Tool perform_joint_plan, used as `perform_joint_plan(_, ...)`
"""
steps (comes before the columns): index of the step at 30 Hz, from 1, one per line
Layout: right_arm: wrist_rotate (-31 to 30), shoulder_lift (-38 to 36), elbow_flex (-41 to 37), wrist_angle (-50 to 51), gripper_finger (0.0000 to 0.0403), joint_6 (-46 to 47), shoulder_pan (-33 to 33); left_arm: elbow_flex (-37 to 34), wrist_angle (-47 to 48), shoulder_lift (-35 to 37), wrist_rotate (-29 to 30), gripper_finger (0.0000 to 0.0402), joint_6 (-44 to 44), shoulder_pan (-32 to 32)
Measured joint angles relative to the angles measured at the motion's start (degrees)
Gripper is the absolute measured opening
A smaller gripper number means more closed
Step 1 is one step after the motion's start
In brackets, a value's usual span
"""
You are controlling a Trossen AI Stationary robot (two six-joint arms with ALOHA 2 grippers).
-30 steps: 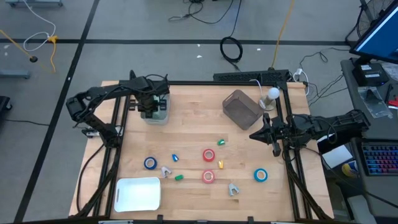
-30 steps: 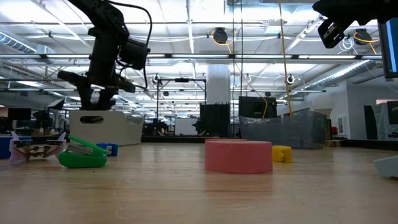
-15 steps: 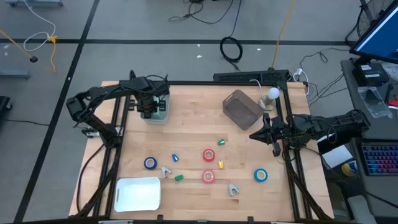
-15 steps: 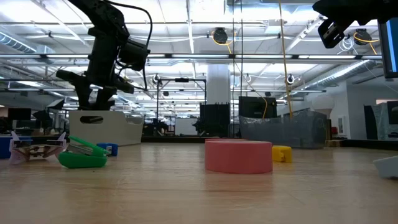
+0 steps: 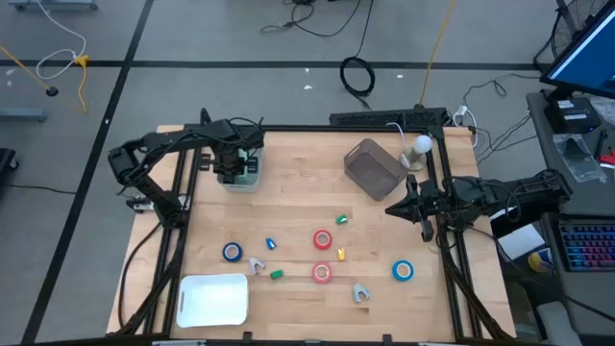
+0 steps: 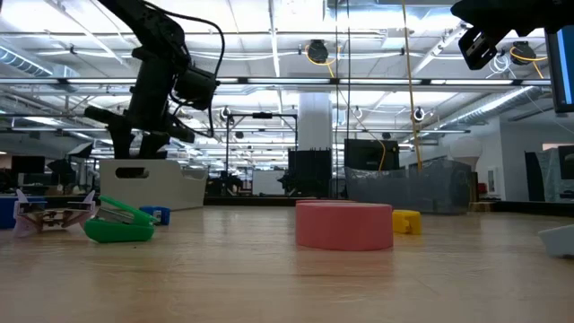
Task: Pick and place Stapler, Stapler remover, tape
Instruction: Put the black stapler into the gray bin, then put the blue stapler into the gray bin
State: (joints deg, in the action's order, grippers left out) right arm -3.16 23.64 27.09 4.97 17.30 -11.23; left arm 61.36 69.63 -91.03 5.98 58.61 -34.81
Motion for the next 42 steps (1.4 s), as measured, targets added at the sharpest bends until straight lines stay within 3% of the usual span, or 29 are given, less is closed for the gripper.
perform_joint_plan(9, 0.0, 0.0, 0.0, 0.0, 0.0004, 0.0, 0.0, 0.0, 0.2, -0.1, 0.0, 0.0136, 0.4, 0.0)
perform_joint_plan(14, 0.0, 0.0, 0.0, 0.0, 0.0004, 0.0, 0.0, 0.0, 0.2, -0.8, -0.2, 0.0162, 0.4, 0.0)
perform_joint_plan(22, 0.0, 0.0, 0.0, 0.0, 0.0004, 0.0, 0.0, 0.0, -0.4, -0.7, -0.3, 0.0146, 0.3, 0.0)
perform_joint_plan(33, 0.0, 0.0, 0.0, 0.0, 0.0004, 0.0, 0.0, 0.0, -0.4, -0.7, -0.4, 0.0196, -0.4, 0.0)
perform_joint_plan(42, 0.0, 0.0, 0.0, 0.0, 0.0004, 0.0, 0.0, 0.2, -0.4, 1.5, -1.0, 0.0195, 0.0, -0.2)
